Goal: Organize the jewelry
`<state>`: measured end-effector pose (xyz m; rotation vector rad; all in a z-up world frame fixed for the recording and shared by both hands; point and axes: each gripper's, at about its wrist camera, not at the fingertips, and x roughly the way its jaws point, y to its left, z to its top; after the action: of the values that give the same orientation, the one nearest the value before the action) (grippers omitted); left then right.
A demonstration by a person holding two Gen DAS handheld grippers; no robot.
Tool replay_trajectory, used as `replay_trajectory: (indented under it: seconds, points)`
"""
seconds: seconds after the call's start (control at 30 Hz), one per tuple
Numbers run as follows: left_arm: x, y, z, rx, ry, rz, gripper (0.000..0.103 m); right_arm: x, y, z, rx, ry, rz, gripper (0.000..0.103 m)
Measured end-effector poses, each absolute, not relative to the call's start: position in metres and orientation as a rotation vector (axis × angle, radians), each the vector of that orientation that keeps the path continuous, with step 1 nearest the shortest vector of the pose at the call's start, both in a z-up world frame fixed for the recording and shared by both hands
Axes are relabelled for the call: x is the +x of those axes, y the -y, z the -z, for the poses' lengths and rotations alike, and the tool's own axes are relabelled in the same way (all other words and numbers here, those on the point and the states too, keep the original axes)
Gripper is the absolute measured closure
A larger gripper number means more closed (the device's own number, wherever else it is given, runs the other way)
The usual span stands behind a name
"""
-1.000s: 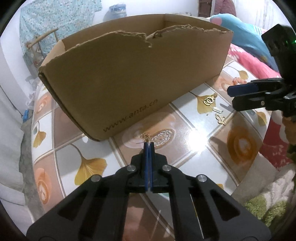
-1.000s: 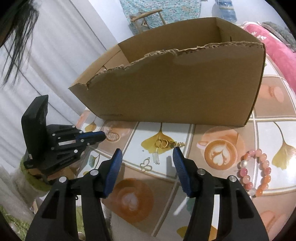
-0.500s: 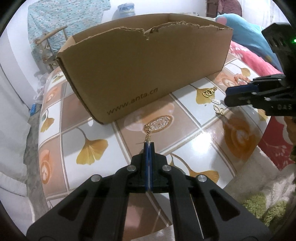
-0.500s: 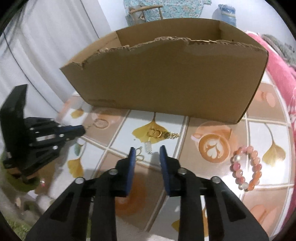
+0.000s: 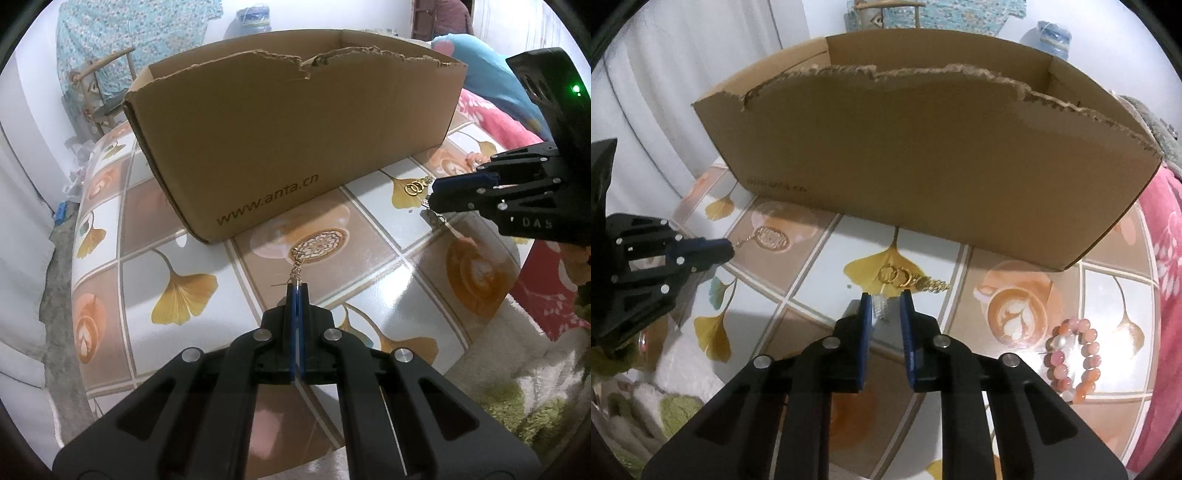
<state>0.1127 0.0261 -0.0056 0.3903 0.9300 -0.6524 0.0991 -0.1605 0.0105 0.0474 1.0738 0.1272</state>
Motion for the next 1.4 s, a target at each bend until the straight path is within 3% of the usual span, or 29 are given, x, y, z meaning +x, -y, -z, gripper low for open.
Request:
replay_trajectory:
  seconds: [0.97,1.13,1.4]
  points:
    - [0.119,-0.028,0.004,0.366,-0.973,0.685,0.102,0.118,0.136,-0.005,-0.010,-1.124,-0.116,0.088]
    - [0.121,-0.030,0.003,0.361,-0.983,0.688,0.102,0.120,0.120,-0.006,-0.037,-1.148,-0.123,0.096]
    - [0.121,-0.031,0.003,0.353,-0.984,0.685,0.102,0.126,0.121,-0.007,0.036,-1.144,-0.138,0.098]
